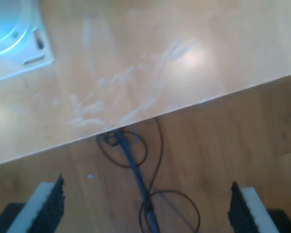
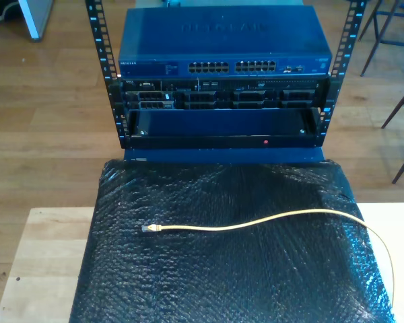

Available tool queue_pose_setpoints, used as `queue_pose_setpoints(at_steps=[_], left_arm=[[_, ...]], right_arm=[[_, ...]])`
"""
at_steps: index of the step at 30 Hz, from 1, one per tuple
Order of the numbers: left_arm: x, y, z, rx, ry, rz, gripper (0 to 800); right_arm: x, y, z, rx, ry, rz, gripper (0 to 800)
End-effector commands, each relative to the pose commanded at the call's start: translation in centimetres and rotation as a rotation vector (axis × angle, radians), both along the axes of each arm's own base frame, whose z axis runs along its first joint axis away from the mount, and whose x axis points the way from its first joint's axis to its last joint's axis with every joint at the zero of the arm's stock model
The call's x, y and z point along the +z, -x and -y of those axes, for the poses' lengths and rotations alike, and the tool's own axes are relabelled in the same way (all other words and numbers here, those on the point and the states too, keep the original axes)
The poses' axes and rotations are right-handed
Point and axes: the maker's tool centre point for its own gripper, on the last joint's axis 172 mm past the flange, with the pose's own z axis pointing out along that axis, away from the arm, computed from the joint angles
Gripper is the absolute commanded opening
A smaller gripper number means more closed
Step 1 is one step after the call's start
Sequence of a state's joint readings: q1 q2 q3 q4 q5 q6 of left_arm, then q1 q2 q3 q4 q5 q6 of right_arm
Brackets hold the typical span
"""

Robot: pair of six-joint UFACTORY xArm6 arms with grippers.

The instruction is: Grab the cable and plug it in

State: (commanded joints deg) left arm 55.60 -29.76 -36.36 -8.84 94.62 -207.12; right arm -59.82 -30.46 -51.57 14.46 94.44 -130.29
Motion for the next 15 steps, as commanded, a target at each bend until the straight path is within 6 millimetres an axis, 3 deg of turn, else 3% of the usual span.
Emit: queue_pose_setpoints(at_steps=[7, 15], left_arm=[[-0.1, -0.3, 0.6, 0.001, 0.004, -0.023, 800], [-0.2, -1.1, 1.2, 0.016, 0.038, -0.005, 800]], right_arm=[[4.4, -4.1, -3.2, -0.005, -0.135, 0.056, 776], [6.5, -8.0, -5.0, 0.074, -0.15, 0.102, 764]])
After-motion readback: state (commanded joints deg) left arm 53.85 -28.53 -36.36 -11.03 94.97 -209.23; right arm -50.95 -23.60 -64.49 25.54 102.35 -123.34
